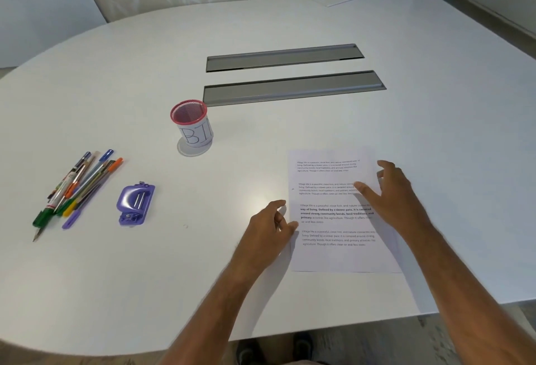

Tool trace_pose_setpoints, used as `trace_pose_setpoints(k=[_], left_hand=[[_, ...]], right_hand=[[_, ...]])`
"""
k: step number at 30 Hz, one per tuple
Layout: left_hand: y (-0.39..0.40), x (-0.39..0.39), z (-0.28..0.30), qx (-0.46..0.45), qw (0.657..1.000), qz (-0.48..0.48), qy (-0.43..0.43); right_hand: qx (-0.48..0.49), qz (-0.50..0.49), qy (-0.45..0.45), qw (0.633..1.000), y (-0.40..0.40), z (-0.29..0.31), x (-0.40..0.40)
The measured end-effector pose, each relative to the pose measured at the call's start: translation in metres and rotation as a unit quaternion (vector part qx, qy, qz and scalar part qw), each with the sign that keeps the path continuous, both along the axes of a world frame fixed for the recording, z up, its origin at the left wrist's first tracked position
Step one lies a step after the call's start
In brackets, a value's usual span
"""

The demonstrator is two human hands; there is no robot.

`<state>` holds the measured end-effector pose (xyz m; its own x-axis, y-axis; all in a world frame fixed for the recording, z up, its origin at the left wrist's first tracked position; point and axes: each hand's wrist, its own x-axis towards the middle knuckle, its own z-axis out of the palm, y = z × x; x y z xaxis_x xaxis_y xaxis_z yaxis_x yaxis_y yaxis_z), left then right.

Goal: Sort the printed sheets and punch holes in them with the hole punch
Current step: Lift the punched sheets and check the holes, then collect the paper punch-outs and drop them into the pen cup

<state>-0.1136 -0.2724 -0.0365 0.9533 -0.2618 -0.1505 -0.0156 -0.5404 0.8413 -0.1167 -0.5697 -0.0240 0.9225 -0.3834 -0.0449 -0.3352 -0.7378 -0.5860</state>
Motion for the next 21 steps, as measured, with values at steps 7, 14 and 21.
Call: trace_pose_setpoints(k=[7, 14, 21], left_hand=[[0.026, 0.000, 0.006, -0.026, 0.999, 0.014, -0.028], [0.081, 0.009, 0.002, -0.022, 0.991, 0.075, -0.111], [0.143, 0.019, 0.000, 0.010, 0.982, 0.132, -0.132]], right_hand=[[-0.081, 0.034, -0.068, 0.994, 0.032, 0.004, -0.008], [0.007, 0.121, -0.132, 0.984, 0.097, 0.002, 0.013], [0.062, 0.193, -0.100, 0.974, 0.164, 0.001, 0.039]])
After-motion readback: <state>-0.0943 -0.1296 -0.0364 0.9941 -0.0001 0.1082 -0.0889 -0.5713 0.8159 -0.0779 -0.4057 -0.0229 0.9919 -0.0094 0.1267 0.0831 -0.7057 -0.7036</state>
